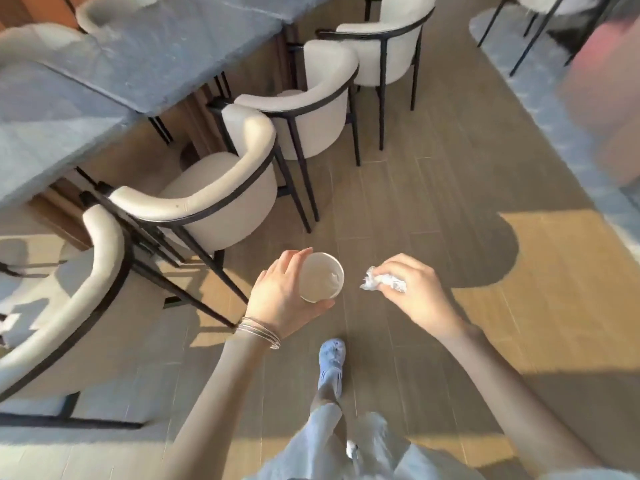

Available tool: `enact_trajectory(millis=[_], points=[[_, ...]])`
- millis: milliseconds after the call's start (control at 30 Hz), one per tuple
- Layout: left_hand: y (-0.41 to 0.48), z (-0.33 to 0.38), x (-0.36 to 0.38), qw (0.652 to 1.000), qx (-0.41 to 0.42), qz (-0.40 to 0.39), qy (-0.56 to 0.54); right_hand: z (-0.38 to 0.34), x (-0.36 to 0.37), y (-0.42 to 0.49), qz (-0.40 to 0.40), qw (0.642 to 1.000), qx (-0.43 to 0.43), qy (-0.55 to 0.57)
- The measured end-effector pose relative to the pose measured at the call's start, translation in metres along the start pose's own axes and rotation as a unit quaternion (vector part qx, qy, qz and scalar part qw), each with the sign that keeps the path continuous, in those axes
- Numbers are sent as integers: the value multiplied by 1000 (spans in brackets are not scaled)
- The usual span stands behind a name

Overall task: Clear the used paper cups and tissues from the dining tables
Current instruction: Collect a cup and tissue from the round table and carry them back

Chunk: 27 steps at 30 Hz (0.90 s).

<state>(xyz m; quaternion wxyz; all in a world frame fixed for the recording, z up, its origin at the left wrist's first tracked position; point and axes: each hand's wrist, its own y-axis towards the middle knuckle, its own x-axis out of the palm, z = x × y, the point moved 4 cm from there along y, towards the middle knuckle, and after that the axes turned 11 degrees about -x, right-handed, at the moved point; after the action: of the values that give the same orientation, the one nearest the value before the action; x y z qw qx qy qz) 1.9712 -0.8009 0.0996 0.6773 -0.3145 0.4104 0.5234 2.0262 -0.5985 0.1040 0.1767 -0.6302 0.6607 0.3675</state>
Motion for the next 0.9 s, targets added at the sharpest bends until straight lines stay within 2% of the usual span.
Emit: enact_trajectory(millis=[167,267,533,800,900], points=[[105,25,7,998,49,-27,-2,53,-24,68,19,999,38,-23],[170,44,5,996,80,-34,9,79,-46,113,23,995,46,-85],[303,109,18,991,130,-43,3,147,-120,196,96,980,69,-157],[396,189,78,988,138,-69,-16,250,-178,234,72,974,88,-197],[435,235,100,988,136,-65,-31,298,-214,253,56,978,100,-177]])
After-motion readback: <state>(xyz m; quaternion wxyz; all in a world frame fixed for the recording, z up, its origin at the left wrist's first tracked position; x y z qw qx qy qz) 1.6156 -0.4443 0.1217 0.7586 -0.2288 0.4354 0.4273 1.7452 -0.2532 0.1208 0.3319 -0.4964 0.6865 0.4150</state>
